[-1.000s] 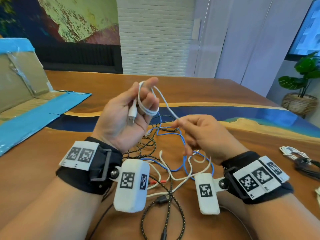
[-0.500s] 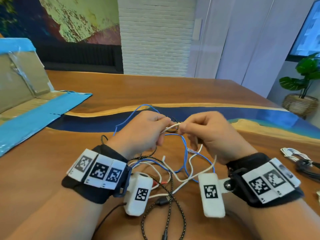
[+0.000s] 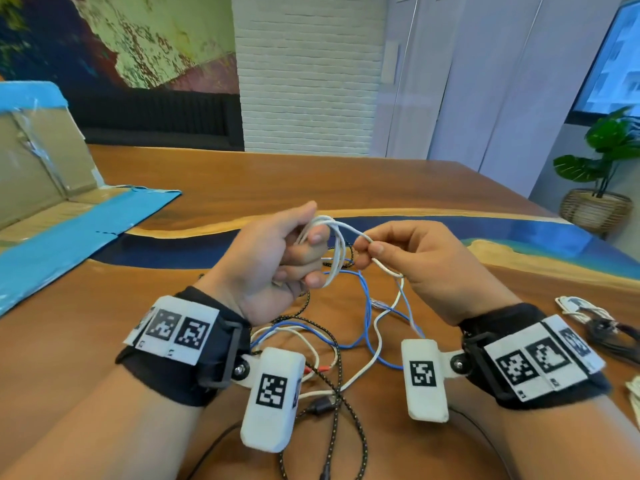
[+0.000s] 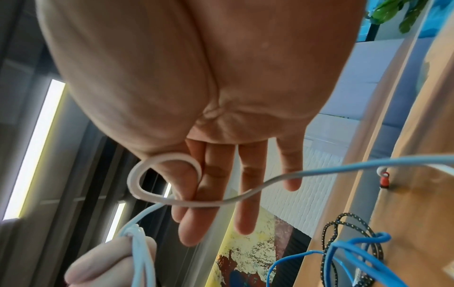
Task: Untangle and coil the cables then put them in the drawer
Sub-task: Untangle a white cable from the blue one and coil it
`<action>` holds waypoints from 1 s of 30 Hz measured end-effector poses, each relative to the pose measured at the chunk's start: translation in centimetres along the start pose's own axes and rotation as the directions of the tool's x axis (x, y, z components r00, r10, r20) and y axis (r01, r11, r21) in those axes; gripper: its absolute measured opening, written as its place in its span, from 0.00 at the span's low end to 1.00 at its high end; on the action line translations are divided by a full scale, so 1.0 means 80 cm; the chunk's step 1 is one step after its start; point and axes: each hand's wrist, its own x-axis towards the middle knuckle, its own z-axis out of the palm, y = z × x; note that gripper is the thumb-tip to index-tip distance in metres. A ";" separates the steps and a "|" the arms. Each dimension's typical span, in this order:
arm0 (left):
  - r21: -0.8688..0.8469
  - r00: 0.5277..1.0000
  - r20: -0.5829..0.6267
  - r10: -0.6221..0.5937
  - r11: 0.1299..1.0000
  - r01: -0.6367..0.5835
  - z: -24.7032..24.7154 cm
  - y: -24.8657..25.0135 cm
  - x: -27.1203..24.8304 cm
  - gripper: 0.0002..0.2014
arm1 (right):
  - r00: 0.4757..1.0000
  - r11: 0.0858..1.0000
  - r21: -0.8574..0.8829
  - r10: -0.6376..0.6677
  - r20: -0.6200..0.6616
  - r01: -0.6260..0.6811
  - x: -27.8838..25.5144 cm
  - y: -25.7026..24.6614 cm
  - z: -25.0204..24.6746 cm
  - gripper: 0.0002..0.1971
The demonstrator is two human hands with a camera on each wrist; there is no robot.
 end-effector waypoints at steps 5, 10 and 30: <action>0.066 0.993 0.095 0.067 0.995 -0.074 0.008 -0.004 -0.003 0.18 | 0.981 0.940 0.340 0.073 -0.178 -0.009 0.005 -0.007 0.007 0.09; 0.014 0.982 0.188 0.031 0.999 -0.035 0.008 -0.009 -0.004 0.13 | 0.939 0.781 0.625 0.222 -0.263 -0.009 0.005 -0.012 0.005 0.10; 0.279 0.914 -0.257 0.313 0.930 -0.240 0.003 -0.022 0.016 0.12 | 0.969 0.972 -0.233 0.044 0.243 0.014 -0.014 -0.028 0.035 0.09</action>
